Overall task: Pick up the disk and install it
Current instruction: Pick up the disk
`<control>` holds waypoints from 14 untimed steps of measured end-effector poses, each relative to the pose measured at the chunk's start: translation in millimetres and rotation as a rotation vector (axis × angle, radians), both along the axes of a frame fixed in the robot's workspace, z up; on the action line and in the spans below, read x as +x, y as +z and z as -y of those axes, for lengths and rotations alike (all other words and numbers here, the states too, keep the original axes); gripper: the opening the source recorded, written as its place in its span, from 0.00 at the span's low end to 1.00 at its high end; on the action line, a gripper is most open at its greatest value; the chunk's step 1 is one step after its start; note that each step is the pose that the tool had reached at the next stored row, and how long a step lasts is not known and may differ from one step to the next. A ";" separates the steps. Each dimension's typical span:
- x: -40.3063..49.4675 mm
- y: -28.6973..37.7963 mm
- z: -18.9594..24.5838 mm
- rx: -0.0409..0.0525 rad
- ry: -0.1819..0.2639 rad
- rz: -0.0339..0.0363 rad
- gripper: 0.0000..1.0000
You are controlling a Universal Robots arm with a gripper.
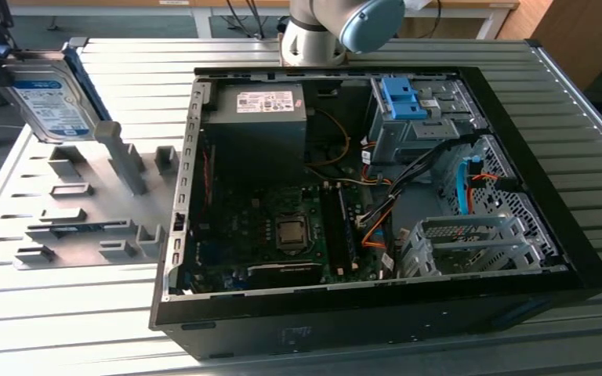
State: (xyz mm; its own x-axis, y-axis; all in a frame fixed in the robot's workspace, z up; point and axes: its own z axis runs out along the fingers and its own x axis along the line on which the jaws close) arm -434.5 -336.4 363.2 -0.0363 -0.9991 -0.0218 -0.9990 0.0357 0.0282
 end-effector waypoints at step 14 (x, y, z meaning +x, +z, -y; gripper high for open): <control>0.0 11.7 0.0 0.0000 0.000 0.0000 0.37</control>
State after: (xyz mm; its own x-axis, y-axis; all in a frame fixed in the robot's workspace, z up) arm -434.5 -336.4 374.9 -0.0363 -0.9991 -0.0218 -0.9990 0.0357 0.0282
